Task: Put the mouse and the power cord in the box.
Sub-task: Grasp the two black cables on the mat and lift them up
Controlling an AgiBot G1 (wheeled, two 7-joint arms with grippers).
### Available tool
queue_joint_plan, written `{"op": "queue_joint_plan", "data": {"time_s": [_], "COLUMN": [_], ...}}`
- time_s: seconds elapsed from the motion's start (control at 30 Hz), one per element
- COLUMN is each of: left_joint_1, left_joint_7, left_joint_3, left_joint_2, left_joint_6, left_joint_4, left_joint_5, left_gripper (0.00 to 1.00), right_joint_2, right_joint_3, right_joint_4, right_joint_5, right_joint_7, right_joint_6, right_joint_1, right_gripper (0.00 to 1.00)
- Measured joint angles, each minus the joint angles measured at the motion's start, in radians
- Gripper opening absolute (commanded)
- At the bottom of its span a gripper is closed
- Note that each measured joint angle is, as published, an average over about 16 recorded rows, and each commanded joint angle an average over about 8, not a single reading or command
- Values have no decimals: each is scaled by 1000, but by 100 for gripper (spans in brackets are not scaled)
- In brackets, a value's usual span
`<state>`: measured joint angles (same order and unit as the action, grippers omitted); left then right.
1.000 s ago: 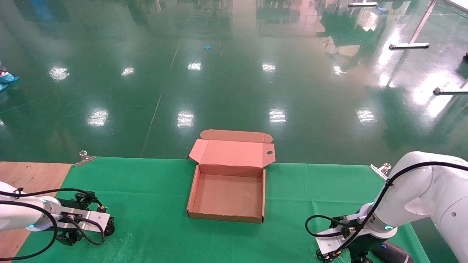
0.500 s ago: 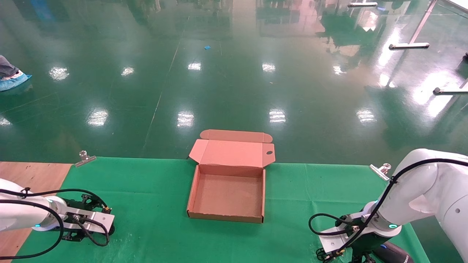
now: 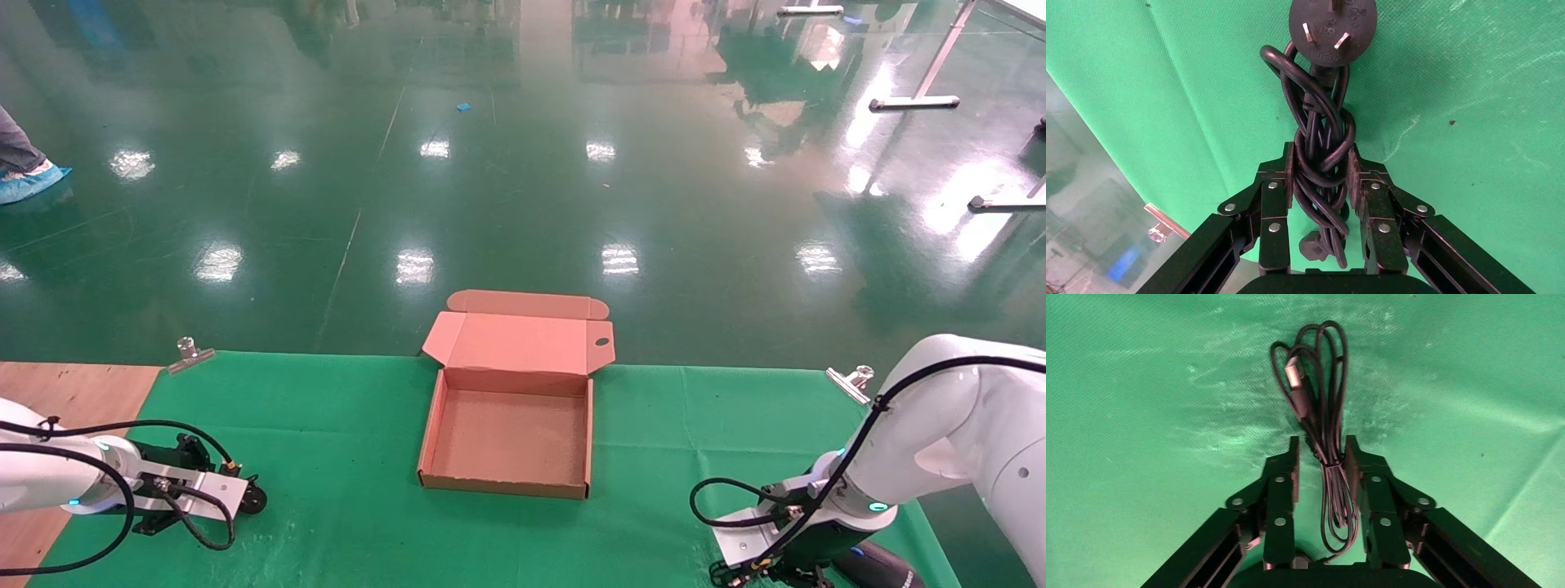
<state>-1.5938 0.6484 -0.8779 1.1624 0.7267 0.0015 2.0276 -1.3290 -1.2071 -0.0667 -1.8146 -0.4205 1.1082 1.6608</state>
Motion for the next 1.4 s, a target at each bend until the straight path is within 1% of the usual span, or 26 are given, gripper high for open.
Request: {"op": "queue_joint_plan", "data": {"time_s": [0.47, 0.93, 1.17, 1.4], "left_joint_1": [-7, -51, -81, -128], "left_joint_7": [7, 18, 28, 43], "left_joint_3": [-11, -14, -12, -6], "left_joint_2": [-1, -7, -13, -19], "left_joint_6": [-7, 2, 34, 107], "left_joint_4": [-3, -8, -9, -10], "left_joint_5": [16, 20, 17, 8], "left_gripper": [0, 0, 0, 0], "right_joint_2": [1, 4, 7, 10], "right_joint_3": [7, 11, 12, 15], "right_joint_4": [8, 7, 0, -17], "right_joint_5": [12, 18, 21, 26], "right_joint_7": [-15, -23, -26, -25], "right_joint_6": [-7, 24, 51, 90], "right_joint_1": [-5, 33, 71, 122], "right_gripper": [0, 0, 0, 0]}}
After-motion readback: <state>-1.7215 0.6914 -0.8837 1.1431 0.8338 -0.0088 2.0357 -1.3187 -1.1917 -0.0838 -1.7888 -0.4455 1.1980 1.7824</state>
